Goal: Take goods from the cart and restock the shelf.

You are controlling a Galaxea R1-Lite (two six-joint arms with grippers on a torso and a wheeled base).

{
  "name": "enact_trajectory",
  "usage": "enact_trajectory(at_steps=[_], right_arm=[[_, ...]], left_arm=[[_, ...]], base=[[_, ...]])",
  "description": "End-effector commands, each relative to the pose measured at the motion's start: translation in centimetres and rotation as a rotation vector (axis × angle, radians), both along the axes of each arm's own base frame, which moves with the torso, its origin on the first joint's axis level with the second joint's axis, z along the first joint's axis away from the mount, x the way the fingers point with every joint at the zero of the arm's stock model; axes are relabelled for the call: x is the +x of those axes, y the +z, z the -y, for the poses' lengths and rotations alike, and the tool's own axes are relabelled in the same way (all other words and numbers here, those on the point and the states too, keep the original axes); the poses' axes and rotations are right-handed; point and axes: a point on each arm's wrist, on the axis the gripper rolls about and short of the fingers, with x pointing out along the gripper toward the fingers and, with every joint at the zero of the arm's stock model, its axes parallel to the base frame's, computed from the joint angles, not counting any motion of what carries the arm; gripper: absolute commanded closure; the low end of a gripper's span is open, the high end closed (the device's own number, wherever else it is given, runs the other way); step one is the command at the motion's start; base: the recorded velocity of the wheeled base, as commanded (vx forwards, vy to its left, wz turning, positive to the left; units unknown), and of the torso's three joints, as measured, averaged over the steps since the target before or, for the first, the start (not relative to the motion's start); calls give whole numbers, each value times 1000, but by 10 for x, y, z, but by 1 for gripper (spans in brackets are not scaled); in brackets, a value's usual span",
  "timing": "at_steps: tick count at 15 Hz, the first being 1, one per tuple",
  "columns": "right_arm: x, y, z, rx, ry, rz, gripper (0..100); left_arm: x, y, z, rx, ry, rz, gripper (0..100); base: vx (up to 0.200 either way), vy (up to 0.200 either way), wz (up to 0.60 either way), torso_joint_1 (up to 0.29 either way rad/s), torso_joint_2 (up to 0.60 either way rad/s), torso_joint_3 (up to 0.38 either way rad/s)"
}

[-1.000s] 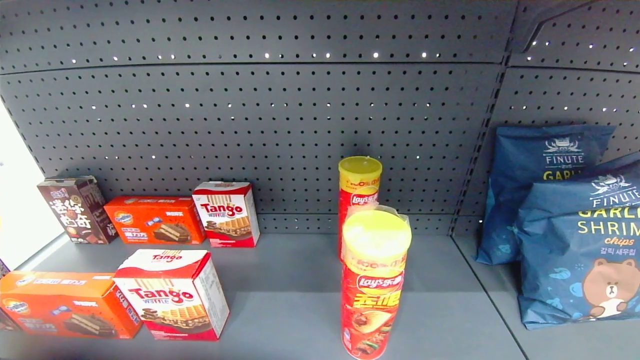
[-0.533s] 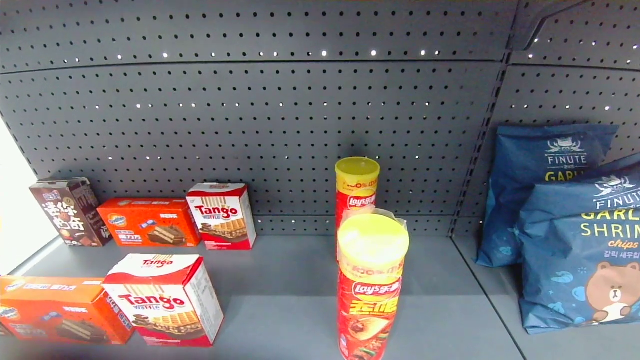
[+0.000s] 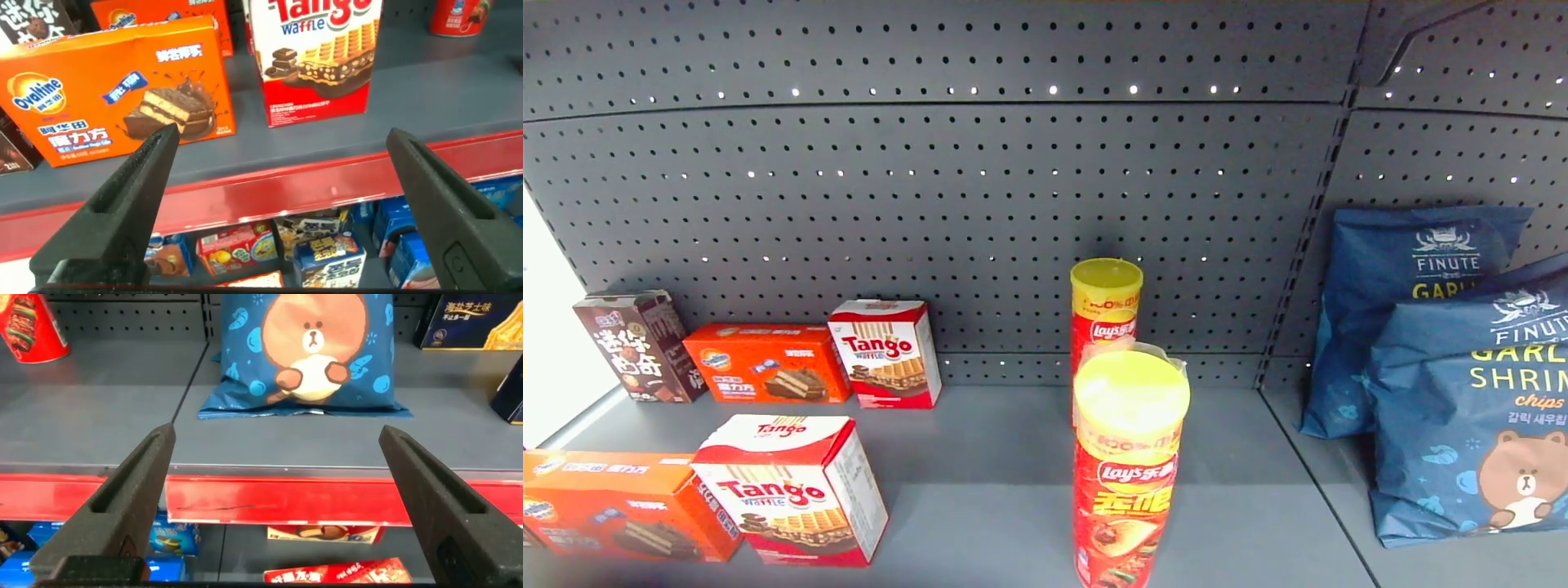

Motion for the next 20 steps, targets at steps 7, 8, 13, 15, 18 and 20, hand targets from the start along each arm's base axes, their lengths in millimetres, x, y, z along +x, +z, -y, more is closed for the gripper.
enact_trajectory(at_steps=[7, 8, 13, 15, 18, 20], right_arm=[[0, 0, 0, -1, 2, 0, 0], [0, 0, 0, -1, 0, 0, 0], [0, 0, 0, -1, 0, 0, 0], [0, 0, 0, -1, 2, 0, 0], [0, 0, 0, -1, 0, 0, 0], [0, 0, 0, -1, 0, 0, 0]], left_arm=[[0, 0, 0, 0, 2, 0, 0], [0, 0, 0, -2, 0, 0, 0], [0, 0, 0, -2, 0, 0, 0], [0, 0, 0, -2, -1, 0, 0], [0, 0, 0, -2, 0, 0, 0], [0, 0, 0, 0, 0, 0, 0]], base=[[0, -29, 0, 0, 0, 0], [0, 0, 0, 0, 0, 0], [0, 0, 0, 0, 0, 0], [0, 0, 0, 0, 0, 0], [0, 0, 0, 0, 0, 0], [0, 0, 0, 0, 0, 0]])
